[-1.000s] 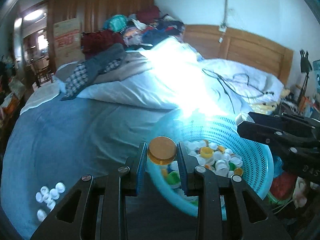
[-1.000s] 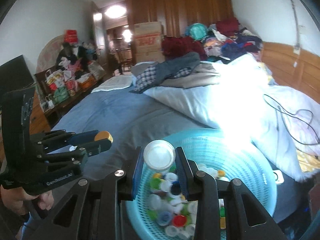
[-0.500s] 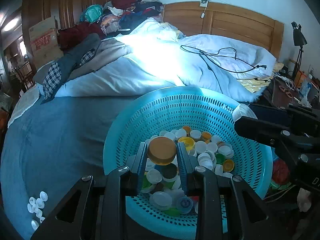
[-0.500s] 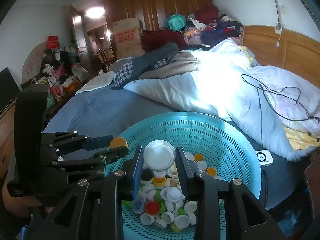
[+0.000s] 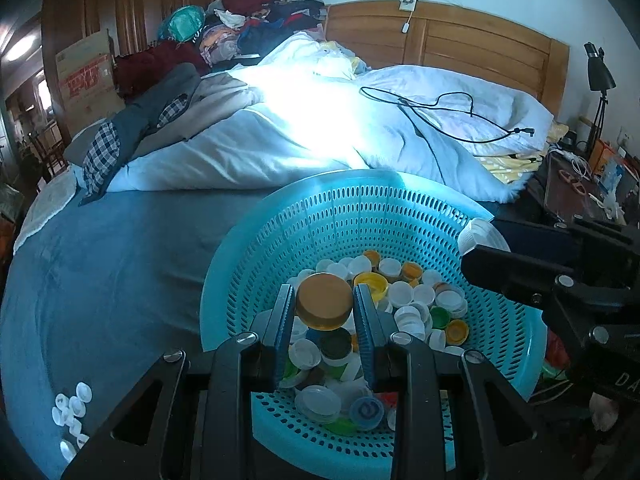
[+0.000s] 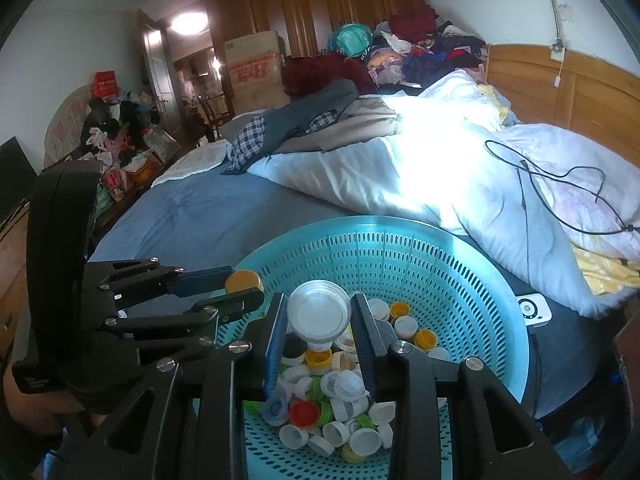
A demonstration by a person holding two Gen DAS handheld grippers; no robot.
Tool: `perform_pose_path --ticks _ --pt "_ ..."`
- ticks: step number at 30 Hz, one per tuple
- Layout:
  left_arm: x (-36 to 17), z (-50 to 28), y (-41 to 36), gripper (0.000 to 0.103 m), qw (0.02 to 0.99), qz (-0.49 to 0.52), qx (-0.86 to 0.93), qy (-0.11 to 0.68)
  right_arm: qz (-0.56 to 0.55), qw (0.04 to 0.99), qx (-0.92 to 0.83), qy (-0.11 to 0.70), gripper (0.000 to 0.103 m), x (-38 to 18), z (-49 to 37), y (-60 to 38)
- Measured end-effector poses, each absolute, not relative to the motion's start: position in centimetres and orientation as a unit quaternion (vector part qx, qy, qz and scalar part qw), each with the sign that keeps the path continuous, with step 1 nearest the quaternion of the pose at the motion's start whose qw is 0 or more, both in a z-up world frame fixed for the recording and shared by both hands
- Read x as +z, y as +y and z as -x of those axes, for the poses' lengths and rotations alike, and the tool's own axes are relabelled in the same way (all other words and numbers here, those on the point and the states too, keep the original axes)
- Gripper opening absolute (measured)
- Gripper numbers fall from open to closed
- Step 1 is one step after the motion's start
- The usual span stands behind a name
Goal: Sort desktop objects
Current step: 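Carry the tan cap and white lid over the blue basket and open both tools, then grasp a white cap with the left tool while the right tool grasps a white lid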
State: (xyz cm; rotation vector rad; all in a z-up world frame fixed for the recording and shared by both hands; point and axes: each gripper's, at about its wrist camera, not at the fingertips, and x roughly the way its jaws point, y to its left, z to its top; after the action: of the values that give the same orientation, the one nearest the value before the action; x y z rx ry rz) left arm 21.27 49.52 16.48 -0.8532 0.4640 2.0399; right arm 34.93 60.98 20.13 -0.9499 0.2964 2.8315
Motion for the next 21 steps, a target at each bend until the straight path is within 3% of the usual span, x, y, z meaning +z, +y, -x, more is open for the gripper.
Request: perform_pose_path --ticks 6,7,8,10,16,21 --pt "16.0 -21.2 49.5 0.026 0.432 0.347 0.812 0.183 0.317 0.073 0.940 0.098 0.035 19.9 -34.9 61.1" --pt "15.9 -21.2 49.5 0.030 0.433 0.349 0.811 0.182 0.316 0.076 0.941 0.098 0.036 19.9 -34.8 61.1" --pt "15.9 -21.1 49.5 0.047 0.431 0.349 0.813 0.180 0.316 0.079 0.940 0.098 0.045 19.9 -34.9 61.1" --pt "15.8 -21.0 49.1 0.067 0.428 0.347 0.817 0.168 0.311 0.083 0.941 0.100 0.063 19.9 -35.1 61.2" --pt "15.6 -20.4 47.2 0.067 0.429 0.347 0.818 0.162 0.313 0.084 0.941 0.100 0.068 19.8 -34.9 60.8" --pt "13.1 -17.3 40.6 0.067 0.389 0.372 0.831 0.140 0.323 0.057 0.940 0.095 0.070 19.0 -34.1 58.9"
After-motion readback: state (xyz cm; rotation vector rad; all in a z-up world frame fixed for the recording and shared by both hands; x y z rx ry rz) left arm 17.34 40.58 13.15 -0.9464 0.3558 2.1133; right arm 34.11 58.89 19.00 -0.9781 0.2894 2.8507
